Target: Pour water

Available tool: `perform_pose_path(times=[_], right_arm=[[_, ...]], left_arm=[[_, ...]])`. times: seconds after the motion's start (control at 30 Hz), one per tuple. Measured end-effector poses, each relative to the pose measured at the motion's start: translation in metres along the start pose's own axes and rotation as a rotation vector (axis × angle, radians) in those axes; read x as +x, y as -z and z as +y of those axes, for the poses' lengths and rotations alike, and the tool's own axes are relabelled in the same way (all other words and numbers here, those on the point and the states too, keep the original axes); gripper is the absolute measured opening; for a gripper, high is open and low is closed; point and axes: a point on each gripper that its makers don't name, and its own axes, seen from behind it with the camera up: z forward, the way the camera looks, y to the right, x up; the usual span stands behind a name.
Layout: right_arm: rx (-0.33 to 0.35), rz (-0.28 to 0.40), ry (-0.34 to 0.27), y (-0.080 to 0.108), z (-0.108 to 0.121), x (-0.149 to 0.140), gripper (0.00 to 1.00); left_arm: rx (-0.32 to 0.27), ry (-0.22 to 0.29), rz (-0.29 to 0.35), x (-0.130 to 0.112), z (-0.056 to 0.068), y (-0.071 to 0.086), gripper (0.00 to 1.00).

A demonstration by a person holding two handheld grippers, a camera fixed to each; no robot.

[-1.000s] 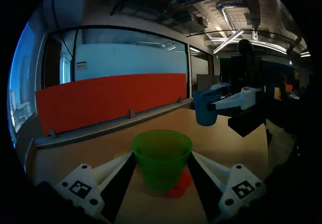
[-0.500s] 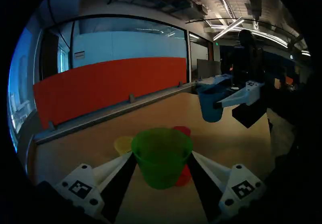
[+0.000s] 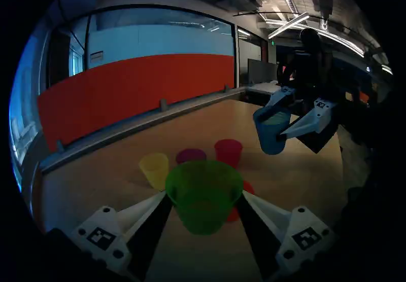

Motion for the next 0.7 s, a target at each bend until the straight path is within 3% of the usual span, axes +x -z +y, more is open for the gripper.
perform_pose_path(times=[0.7], right_arm=[[0.025,-0.161,-0.002,-0.028,0.001,-0.065,0.9]], left_arm=[[-0.02,0.02,-0.151,-0.064,0.002,-0.007,0.84]])
